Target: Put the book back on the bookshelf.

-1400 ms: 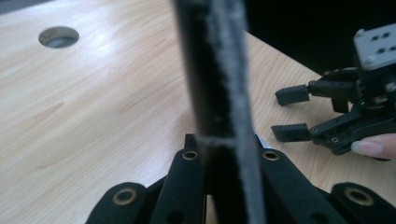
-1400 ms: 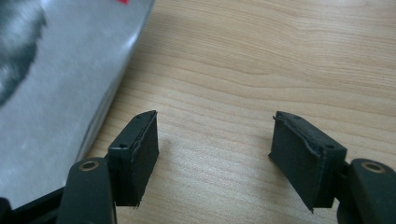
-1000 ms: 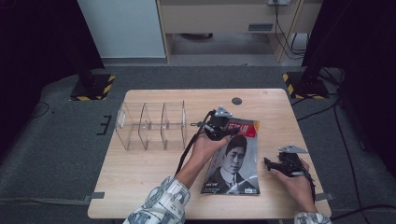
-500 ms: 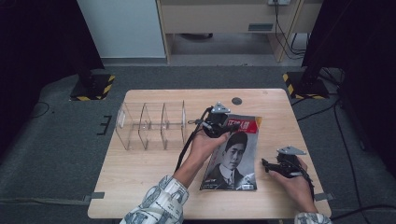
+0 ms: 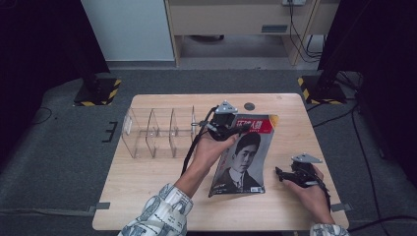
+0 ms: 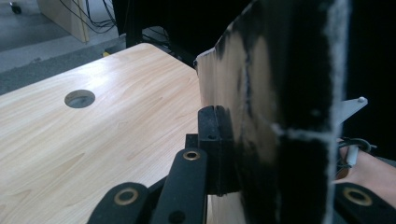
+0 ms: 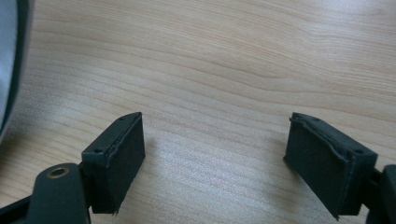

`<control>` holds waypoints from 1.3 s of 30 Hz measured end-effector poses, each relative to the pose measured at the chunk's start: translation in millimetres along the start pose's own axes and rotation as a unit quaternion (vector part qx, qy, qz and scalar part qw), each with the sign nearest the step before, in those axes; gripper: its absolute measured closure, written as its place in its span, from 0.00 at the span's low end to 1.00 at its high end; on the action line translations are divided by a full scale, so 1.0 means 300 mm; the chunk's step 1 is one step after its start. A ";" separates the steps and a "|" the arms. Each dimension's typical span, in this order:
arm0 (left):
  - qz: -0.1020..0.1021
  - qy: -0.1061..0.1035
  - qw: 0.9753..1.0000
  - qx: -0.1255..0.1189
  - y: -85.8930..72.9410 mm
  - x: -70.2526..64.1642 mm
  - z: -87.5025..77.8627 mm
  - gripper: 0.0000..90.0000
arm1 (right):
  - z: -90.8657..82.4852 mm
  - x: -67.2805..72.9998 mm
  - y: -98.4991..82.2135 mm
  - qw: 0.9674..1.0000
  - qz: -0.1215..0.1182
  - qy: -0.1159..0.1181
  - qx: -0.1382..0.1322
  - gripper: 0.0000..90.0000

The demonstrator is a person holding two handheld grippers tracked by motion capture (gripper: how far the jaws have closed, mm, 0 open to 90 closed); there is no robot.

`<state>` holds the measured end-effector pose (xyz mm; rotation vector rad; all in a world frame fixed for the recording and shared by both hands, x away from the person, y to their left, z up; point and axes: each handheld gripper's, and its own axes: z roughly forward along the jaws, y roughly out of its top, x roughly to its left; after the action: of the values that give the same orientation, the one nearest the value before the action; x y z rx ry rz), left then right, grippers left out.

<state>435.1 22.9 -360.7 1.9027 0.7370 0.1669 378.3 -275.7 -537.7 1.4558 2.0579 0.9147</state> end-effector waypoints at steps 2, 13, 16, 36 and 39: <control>0.000 0.000 1.000 -0.003 0.003 0.000 -0.012 0.96 | 0.000 0.000 0.000 1.000 0.000 0.000 0.000 0.22; -0.003 0.000 1.000 -0.016 0.022 0.006 -0.072 0.96 | 0.003 0.002 0.002 1.000 0.000 0.000 0.000 0.22; 0.000 0.001 1.000 -0.017 0.032 0.008 -0.093 0.96 | 0.004 0.003 0.003 1.000 -0.002 0.000 -0.001 0.22; 0.009 0.016 0.999 -0.034 0.100 0.015 -0.193 0.96 | 0.003 0.005 0.003 1.000 0.000 0.002 0.001 0.22; 0.009 0.015 0.999 -0.037 0.100 0.017 -0.202 0.96 | 0.004 0.004 0.003 1.000 -0.003 0.002 0.001 0.22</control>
<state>425.5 65.1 -308.6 1.8402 0.7256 0.2318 379.2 -274.3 -537.8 1.4497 2.0647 0.9142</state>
